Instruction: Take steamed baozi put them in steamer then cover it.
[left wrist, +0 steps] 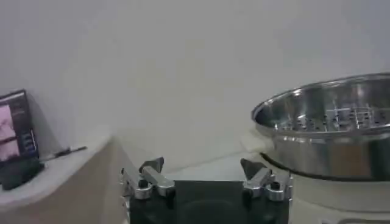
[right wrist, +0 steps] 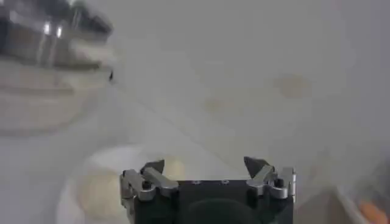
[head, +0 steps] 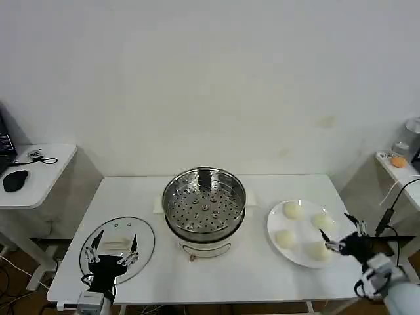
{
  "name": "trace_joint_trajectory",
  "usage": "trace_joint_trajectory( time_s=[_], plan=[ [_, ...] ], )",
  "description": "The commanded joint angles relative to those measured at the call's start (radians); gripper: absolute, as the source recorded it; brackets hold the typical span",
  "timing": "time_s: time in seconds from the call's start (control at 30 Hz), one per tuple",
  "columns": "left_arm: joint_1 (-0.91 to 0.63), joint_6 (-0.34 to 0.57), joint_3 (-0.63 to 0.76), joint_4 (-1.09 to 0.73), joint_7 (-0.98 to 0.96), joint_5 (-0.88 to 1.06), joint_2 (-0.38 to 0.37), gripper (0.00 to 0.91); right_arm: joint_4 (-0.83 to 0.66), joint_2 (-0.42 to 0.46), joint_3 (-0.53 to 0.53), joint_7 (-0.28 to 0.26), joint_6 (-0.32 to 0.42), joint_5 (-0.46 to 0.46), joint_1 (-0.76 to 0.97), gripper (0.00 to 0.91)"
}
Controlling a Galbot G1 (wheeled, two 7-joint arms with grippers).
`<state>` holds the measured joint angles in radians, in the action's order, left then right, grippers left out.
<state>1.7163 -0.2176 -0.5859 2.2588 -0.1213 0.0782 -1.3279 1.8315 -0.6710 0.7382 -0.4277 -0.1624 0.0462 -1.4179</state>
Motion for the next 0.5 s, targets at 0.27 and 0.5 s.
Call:
trace_joint_trajectory(
  time_s=[0.27, 0.5],
  plan=[
    [-0.015, -0.01, 0.007, 0.009, 0.011, 0.069, -0.009, 0.907, -0.476, 0.254, -0.853, -0.557, 0.204, 0.241, 0.977, 0.907],
    [-0.037, -0.014, 0.007, 0.002, 0.004, 0.079, -0.006, 0.907, -0.623, 0.139, -1.331, -0.679, 0.237, 0.221, 1.352, 0.907]
  ],
)
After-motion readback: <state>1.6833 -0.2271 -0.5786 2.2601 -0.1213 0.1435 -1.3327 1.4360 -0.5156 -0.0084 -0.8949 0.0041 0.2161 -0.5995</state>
